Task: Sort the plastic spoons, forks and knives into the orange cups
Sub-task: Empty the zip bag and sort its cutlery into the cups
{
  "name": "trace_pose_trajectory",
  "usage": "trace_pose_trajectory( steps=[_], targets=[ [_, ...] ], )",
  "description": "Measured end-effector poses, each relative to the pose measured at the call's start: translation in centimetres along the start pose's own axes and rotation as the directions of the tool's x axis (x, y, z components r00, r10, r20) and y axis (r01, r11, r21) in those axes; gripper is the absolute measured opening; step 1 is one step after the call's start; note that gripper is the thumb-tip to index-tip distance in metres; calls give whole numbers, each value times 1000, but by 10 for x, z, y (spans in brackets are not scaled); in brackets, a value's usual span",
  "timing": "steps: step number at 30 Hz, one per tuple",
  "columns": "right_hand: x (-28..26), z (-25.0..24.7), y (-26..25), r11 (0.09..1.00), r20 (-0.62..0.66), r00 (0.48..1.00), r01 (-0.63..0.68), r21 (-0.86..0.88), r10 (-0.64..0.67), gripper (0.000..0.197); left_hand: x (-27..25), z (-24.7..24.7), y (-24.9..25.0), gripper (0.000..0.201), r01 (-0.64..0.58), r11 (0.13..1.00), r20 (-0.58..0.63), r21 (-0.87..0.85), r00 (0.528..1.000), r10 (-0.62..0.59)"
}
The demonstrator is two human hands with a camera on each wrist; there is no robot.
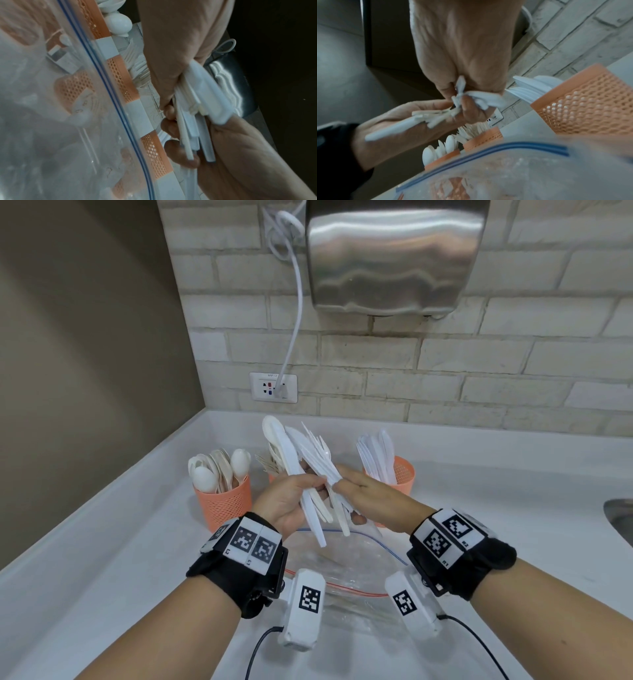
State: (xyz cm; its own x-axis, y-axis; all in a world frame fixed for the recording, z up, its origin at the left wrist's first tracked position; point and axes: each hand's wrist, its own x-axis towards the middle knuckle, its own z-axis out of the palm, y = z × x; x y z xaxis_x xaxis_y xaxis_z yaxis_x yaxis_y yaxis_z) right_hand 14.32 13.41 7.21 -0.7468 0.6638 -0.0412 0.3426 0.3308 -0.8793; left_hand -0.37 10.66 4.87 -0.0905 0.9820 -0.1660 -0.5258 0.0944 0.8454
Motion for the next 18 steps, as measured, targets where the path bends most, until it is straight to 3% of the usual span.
trace_pose_trajectory(
  steps=[7,11,13,18],
  targets=[
    [5,1,2,996,-54,998,39,-85,-44,31,-4,3,0,18,3,998,-4,55,1000,-2],
    [5,-1,5,1000,-100,995,20,-14,-22,24,-4,4,1,28,-10,999,-9,40,1000,10],
    [3,-1,4,998,-88,995,56,-3,-56,21,-5,6,2,34,-21,999,34,46,999,19],
    [2,-9,6,995,-51,995,88,53,-85,12,-10,11,3,10,-95,988,170,124,983,73]
  ],
)
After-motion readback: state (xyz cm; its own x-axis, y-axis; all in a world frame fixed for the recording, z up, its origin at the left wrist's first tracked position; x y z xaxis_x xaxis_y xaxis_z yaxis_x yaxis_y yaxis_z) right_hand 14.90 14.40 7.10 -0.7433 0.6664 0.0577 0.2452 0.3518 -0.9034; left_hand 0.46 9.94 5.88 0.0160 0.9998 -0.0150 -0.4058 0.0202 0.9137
